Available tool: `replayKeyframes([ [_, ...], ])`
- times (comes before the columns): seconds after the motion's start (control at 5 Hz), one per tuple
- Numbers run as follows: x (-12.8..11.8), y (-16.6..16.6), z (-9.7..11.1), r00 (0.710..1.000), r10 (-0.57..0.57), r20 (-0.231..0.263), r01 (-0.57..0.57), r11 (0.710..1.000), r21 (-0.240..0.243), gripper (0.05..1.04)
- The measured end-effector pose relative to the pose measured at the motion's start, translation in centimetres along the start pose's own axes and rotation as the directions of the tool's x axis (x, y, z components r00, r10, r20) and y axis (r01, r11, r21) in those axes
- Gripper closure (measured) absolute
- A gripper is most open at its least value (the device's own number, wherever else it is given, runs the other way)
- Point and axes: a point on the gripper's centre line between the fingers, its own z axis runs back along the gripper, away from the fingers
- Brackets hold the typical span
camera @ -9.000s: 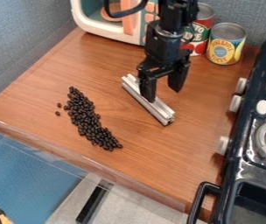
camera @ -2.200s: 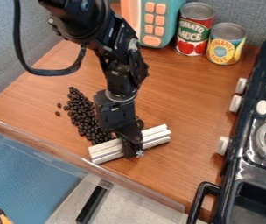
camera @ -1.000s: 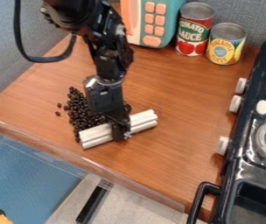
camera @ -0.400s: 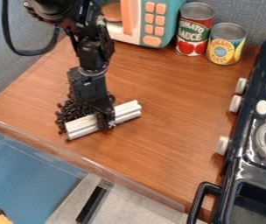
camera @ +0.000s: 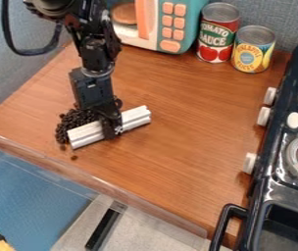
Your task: Sweep into pile
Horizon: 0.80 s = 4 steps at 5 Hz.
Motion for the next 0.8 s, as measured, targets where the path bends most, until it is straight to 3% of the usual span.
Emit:
replayKeyframes([
  [0.8, -0.5, -2.4, 0.0, 1.0, -0.013, 0.02, 0.014, 0.999, -0.035, 0.689],
])
